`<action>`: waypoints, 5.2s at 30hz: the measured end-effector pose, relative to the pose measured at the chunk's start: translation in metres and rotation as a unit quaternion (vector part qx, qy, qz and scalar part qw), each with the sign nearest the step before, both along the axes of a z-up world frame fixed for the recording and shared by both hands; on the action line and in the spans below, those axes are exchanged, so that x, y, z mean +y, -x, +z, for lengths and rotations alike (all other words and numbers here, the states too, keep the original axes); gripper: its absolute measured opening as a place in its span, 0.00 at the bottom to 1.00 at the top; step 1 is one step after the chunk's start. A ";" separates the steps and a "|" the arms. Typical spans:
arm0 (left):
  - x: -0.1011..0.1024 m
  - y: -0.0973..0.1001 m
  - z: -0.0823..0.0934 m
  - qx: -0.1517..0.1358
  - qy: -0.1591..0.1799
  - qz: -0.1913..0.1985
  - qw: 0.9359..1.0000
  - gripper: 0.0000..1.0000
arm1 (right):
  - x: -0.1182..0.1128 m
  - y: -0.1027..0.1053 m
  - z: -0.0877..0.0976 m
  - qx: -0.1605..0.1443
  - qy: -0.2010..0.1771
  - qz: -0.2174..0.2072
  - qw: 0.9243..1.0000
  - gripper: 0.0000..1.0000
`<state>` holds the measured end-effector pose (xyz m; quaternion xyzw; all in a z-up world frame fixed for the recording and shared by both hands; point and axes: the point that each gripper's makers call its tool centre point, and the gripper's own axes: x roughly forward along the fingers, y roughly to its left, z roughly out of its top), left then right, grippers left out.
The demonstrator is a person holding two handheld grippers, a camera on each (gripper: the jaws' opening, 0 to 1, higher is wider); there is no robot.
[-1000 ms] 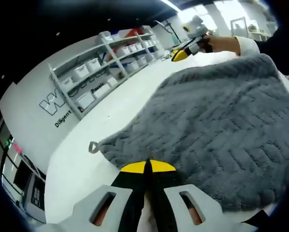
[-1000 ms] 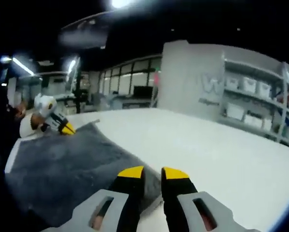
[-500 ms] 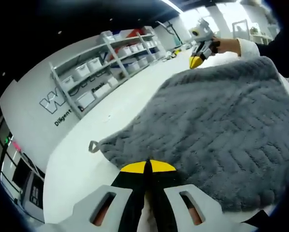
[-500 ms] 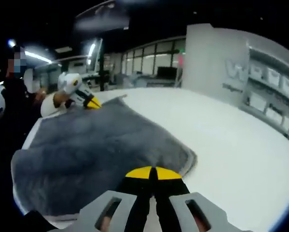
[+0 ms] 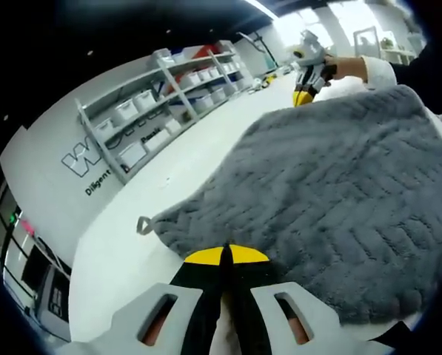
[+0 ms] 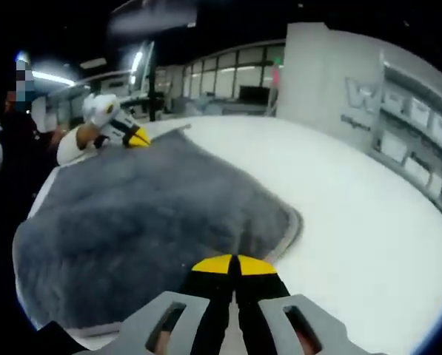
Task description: Open the folded towel by lifting each exposed corner and separating the folded layers until the towel lies flat within the target outline without major curled edges
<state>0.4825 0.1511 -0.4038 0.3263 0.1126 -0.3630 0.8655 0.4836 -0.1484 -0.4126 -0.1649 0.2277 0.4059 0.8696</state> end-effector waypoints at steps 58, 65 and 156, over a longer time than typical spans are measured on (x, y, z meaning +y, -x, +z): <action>-0.039 0.044 -0.003 0.124 0.084 -0.117 0.982 0.00 | -0.001 0.138 0.003 0.188 -0.073 0.290 0.936 0.00; -0.039 0.045 -0.004 0.144 0.101 -0.104 0.979 0.00 | -0.005 0.148 0.006 0.213 -0.080 0.293 0.929 0.00; -0.070 0.070 0.017 0.161 0.198 -0.181 0.950 0.23 | -0.008 0.016 0.020 0.024 -0.140 -0.040 0.989 0.00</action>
